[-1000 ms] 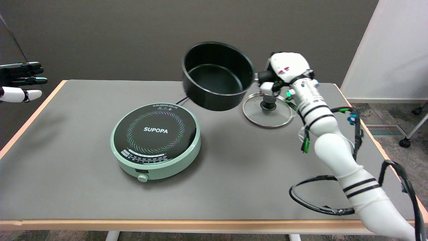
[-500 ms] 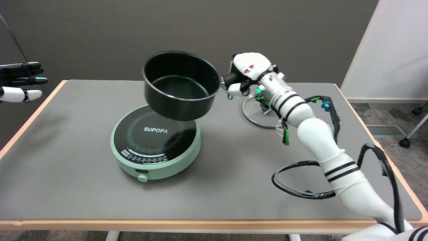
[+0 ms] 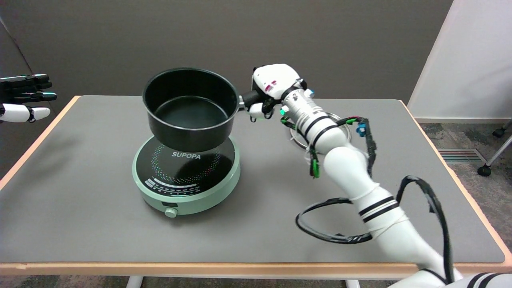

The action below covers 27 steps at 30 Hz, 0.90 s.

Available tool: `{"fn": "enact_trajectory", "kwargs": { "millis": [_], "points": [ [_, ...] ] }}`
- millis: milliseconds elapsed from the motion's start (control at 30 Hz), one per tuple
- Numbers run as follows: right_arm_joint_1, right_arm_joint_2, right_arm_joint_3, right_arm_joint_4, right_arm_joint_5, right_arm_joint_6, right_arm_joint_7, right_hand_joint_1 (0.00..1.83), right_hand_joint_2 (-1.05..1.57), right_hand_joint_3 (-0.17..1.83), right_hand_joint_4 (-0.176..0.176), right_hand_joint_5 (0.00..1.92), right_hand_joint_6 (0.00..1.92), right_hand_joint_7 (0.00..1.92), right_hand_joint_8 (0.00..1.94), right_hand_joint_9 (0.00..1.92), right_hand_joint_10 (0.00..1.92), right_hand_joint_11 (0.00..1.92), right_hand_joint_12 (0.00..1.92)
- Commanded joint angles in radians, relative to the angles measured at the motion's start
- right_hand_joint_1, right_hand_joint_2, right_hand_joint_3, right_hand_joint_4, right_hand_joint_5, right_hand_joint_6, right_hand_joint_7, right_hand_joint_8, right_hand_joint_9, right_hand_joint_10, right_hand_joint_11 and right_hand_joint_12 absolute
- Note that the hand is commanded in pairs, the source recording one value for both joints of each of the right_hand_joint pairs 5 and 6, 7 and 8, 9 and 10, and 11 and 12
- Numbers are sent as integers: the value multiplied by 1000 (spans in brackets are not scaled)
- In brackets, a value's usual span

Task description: Place the soup pot onto the induction stove.

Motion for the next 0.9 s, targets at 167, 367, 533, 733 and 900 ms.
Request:
{"fn": "enact_trajectory", "kwargs": {
  "millis": [167,367,533,733,900],
  "points": [
    [-90,-318,58,-69,-387,219,-5,922,1391,690,-81,1759,1759,1759,1759,1759,1759,1759,1759],
    [-111,-348,51,-105,-382,271,-14,920,1419,639,-82,1735,1735,1735,1735,1735,1735,1735,1735],
    [-135,-349,31,-113,-366,318,-27,918,1430,633,-83,1711,1711,1711,1711,1711,1711,1711,1711],
    [-154,-349,15,-118,-363,347,-27,915,1441,637,-83,1707,1707,1707,1707,1707,1707,1707,1707],
    [-156,-338,4,-117,-340,341,-29,912,1449,641,-83,1708,1708,1708,1708,1708,1708,1708,1708]
  ]
}}
